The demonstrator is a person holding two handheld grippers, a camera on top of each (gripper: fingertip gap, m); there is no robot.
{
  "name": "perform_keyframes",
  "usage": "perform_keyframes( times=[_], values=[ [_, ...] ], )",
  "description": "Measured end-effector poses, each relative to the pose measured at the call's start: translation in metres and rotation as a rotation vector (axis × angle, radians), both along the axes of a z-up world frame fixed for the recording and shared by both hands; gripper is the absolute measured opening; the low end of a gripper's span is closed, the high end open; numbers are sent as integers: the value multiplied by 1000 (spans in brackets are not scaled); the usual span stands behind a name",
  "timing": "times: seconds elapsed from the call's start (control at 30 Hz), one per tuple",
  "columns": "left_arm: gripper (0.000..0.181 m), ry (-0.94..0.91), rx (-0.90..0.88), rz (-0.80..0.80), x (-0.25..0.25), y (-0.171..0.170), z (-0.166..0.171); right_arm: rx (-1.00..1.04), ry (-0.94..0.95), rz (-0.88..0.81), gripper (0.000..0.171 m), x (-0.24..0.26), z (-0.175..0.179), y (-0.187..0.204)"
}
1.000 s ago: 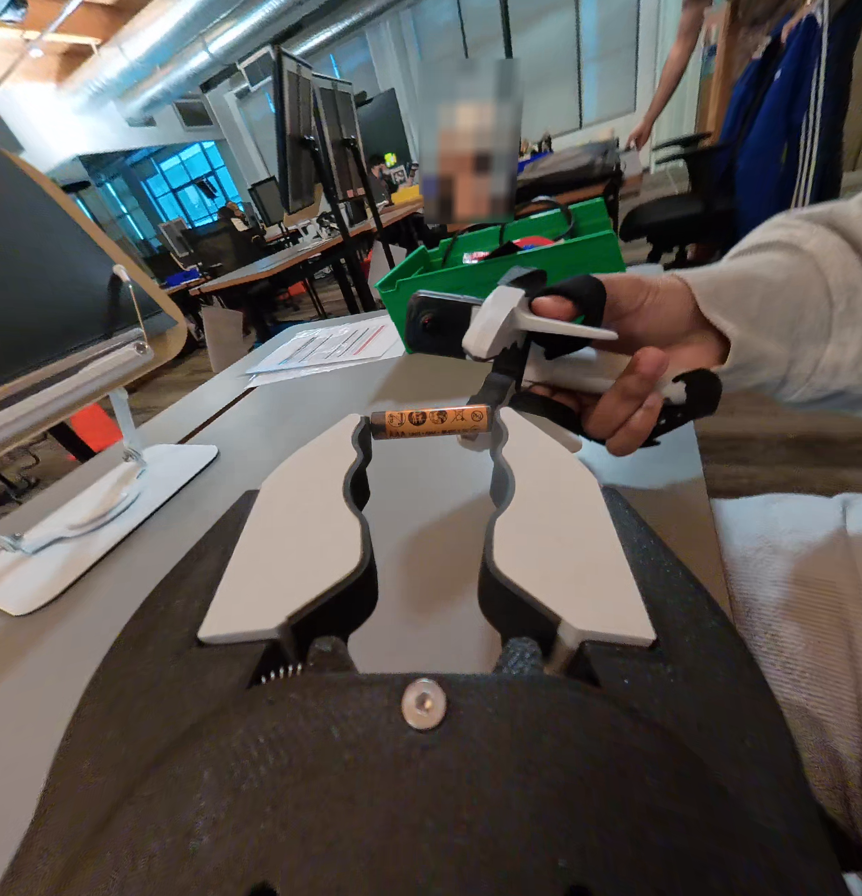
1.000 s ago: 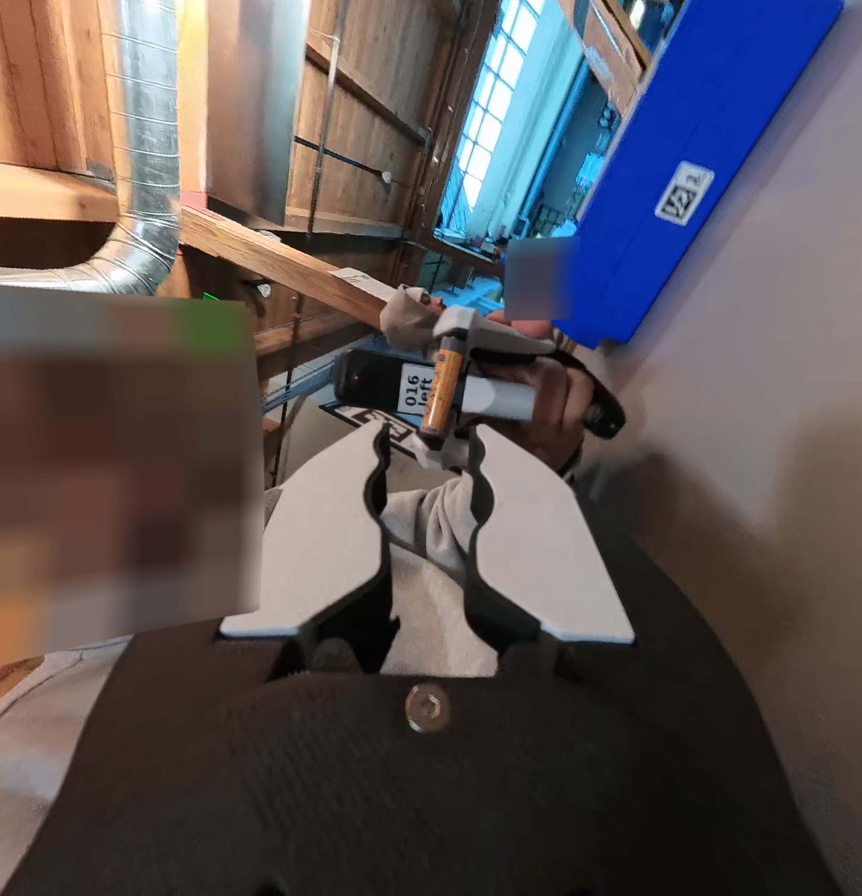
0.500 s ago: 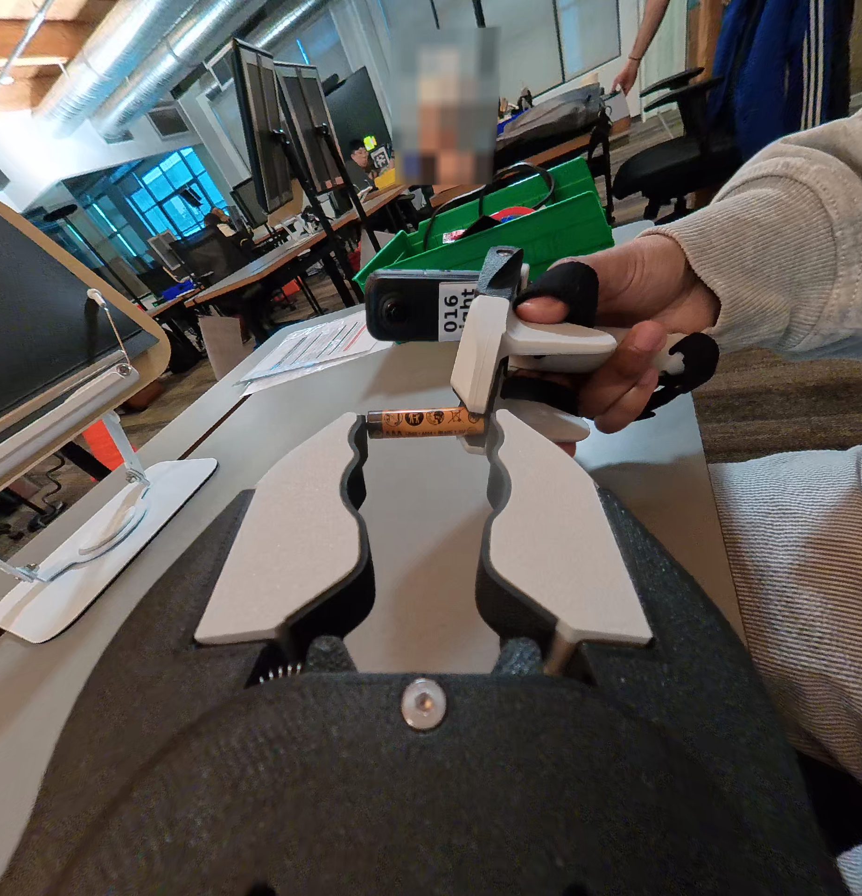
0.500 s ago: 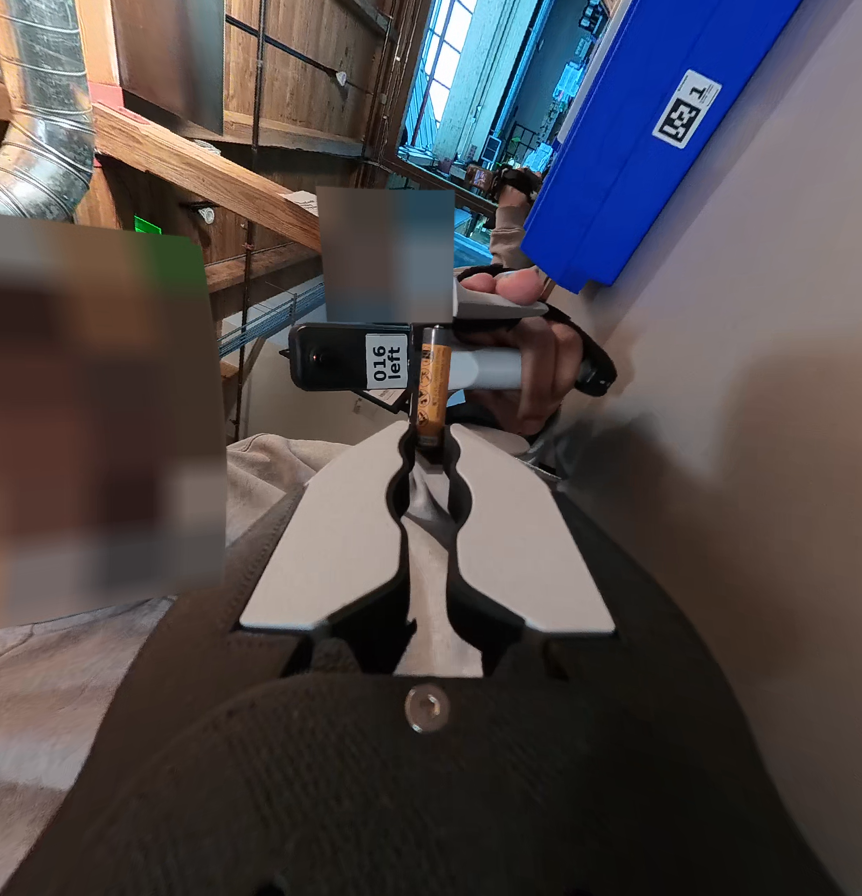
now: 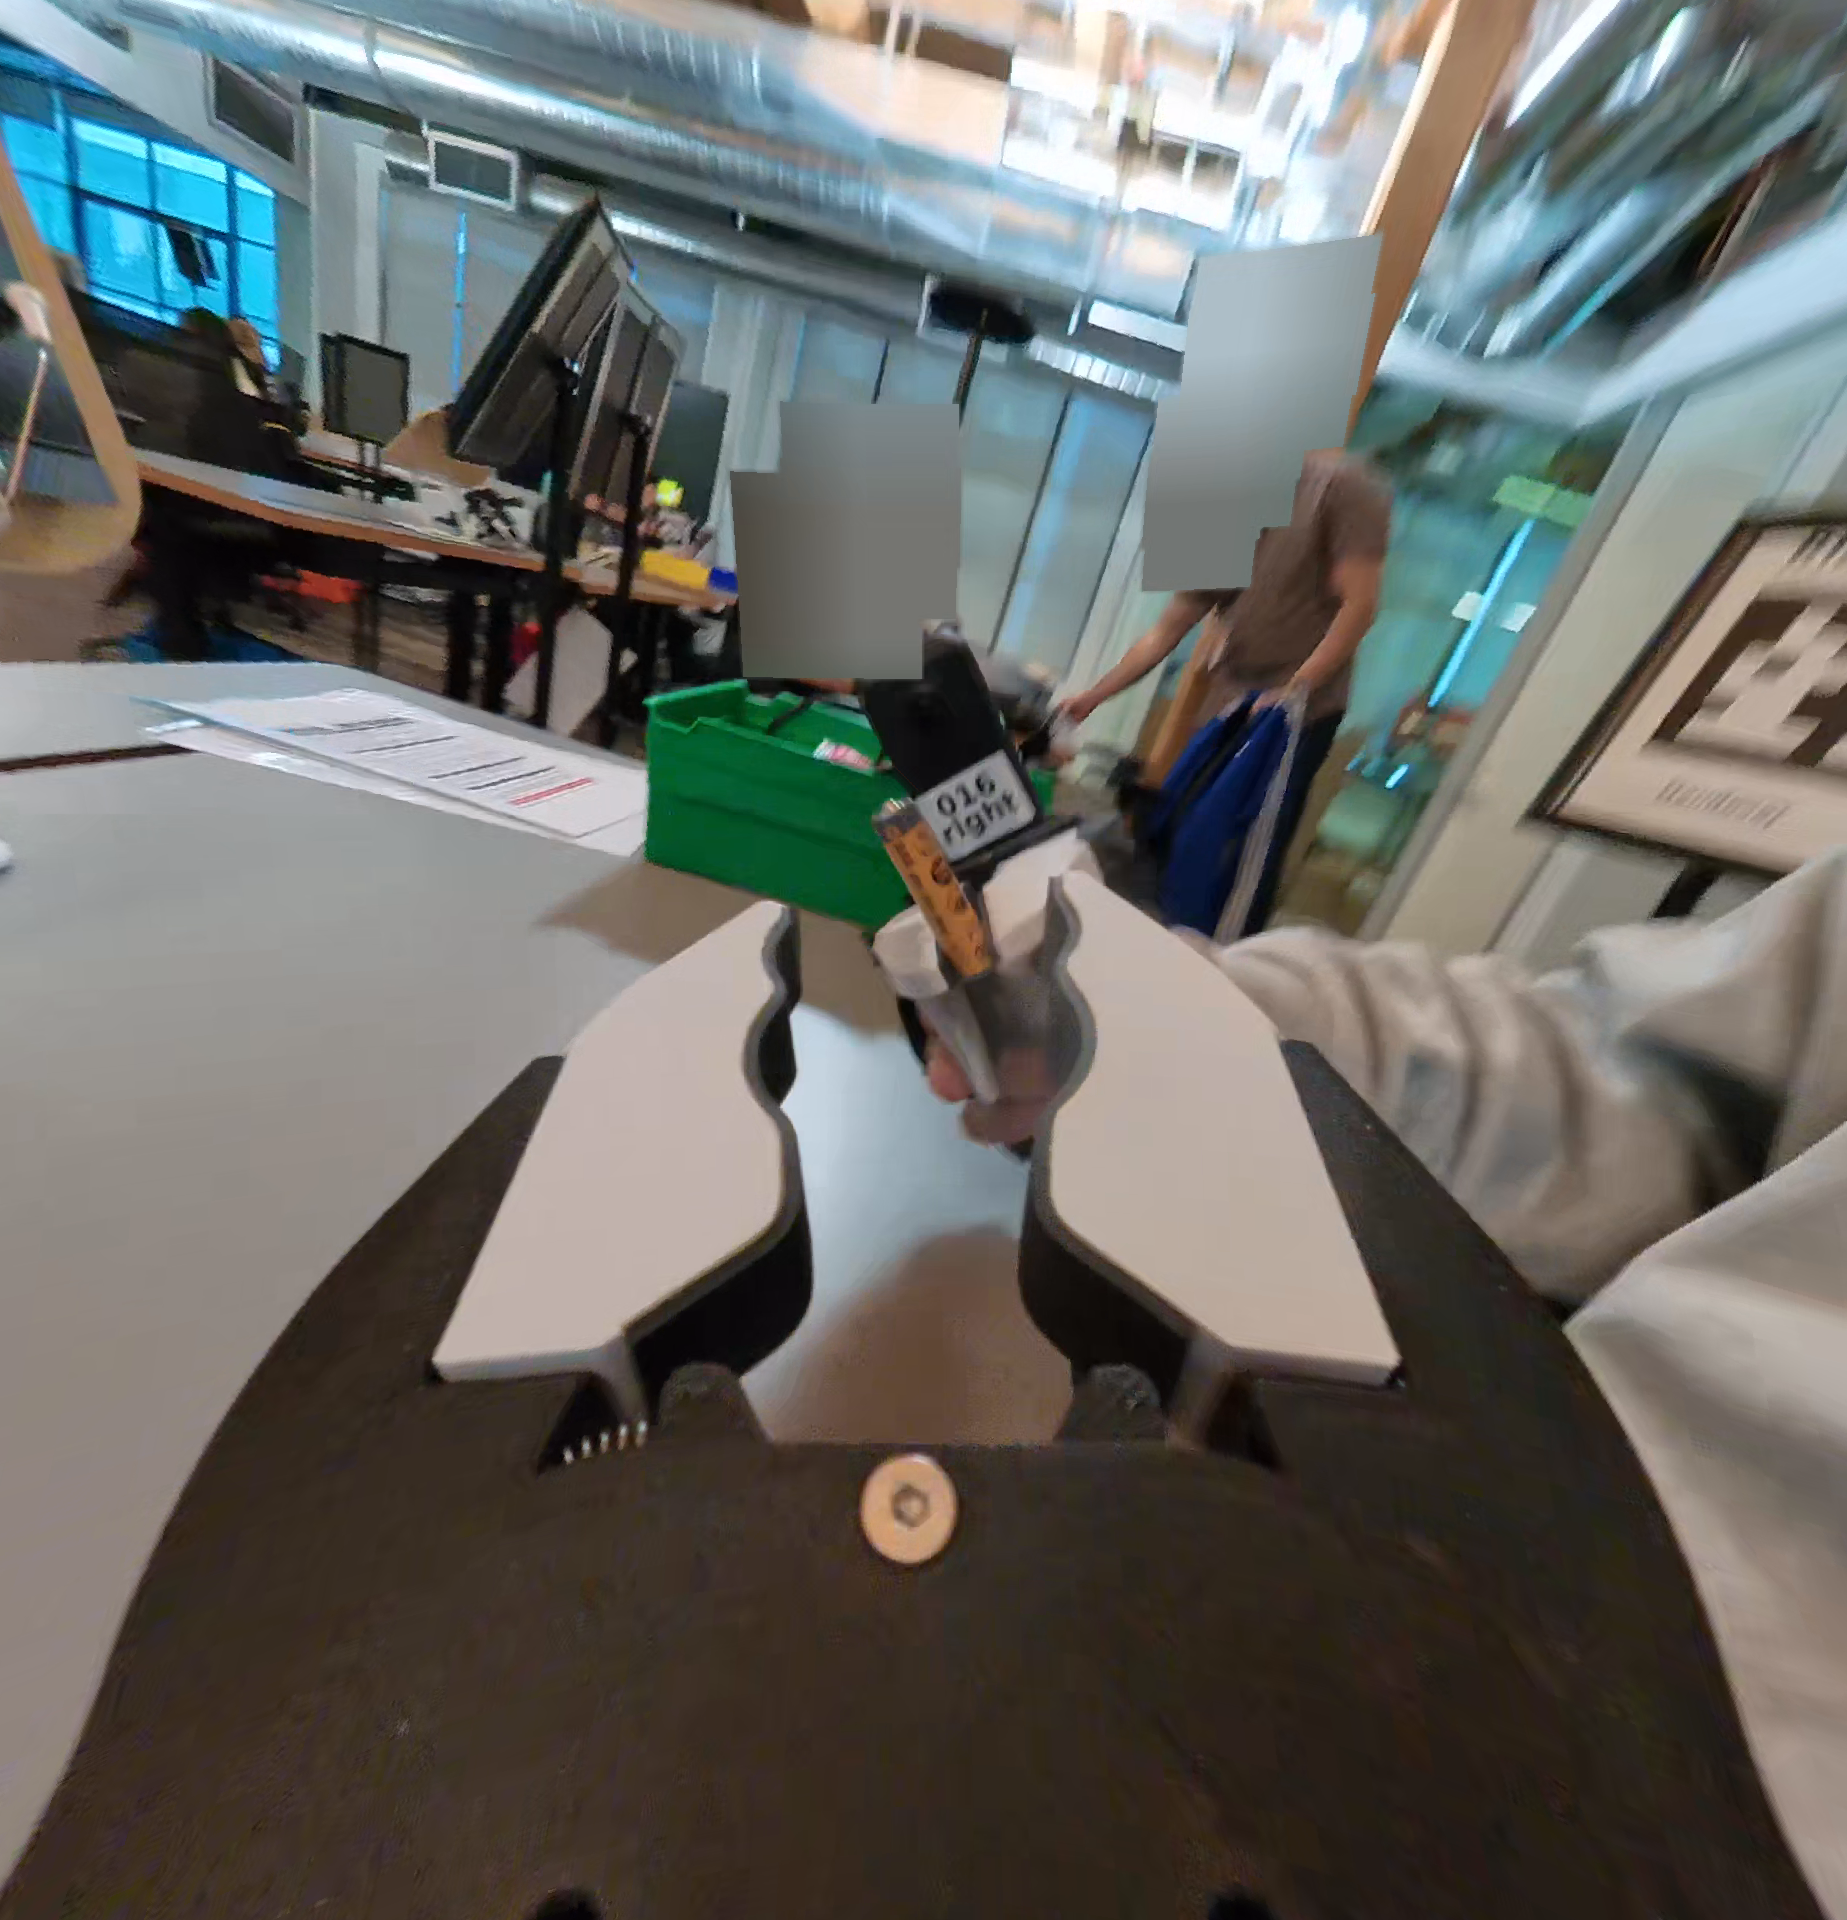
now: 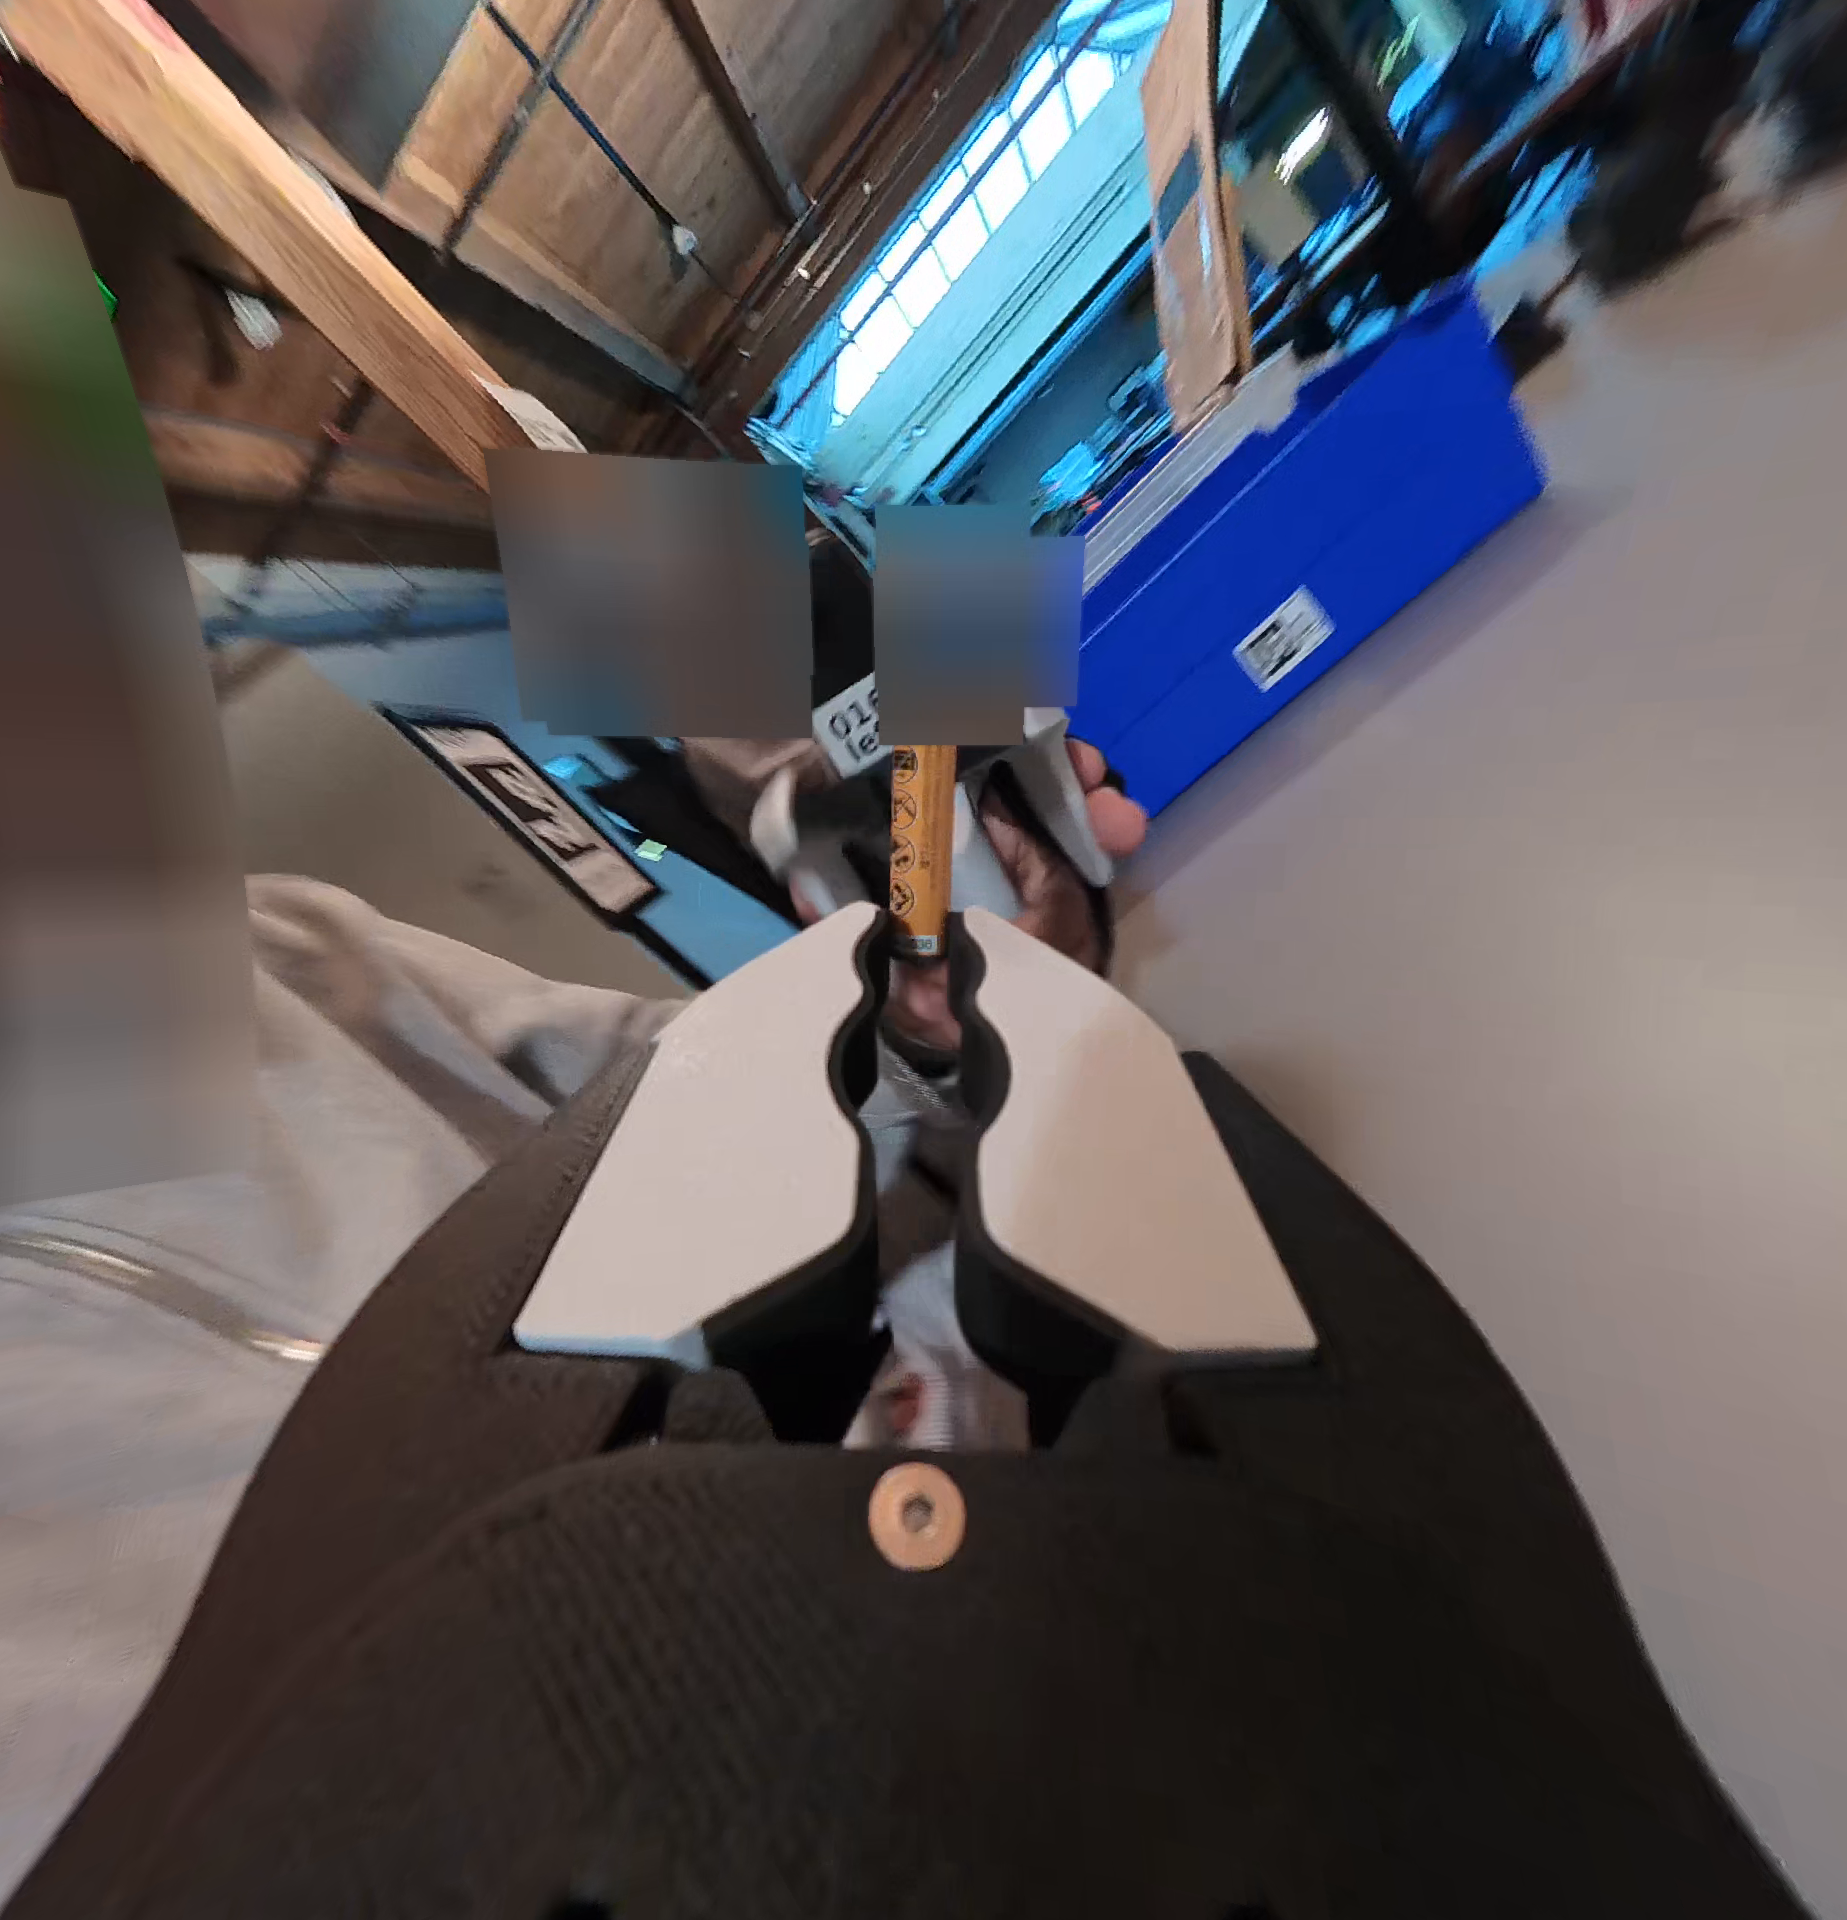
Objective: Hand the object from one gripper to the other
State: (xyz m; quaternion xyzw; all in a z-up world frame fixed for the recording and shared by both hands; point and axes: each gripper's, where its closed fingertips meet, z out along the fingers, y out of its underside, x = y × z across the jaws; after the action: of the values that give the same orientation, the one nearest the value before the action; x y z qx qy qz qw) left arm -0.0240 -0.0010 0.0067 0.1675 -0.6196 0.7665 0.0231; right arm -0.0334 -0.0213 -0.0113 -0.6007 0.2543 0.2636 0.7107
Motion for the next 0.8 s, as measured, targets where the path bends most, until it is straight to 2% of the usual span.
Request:
perform_keyframes(
  times=[0.03,0.13,0.23,0.43,0.8],
  values=[
    [42,50,-56,-19,2,5,5,-10,-47,-16,10,0,1,0],
    [32,124,-159,-58,6,16,14,-21,-166,-54,11,-2,4,2],
    [20,98,-118,-77,0,9,11,-29,-256,-90,11,-3,5,4],
    [20,23,-31,-87,-15,-10,7,-51,-393,-111,11,-9,5,11],
    [14,-5,-40,-87,-21,-11,14,-104,-541,-120,11,-18,0,20]
  ],
)
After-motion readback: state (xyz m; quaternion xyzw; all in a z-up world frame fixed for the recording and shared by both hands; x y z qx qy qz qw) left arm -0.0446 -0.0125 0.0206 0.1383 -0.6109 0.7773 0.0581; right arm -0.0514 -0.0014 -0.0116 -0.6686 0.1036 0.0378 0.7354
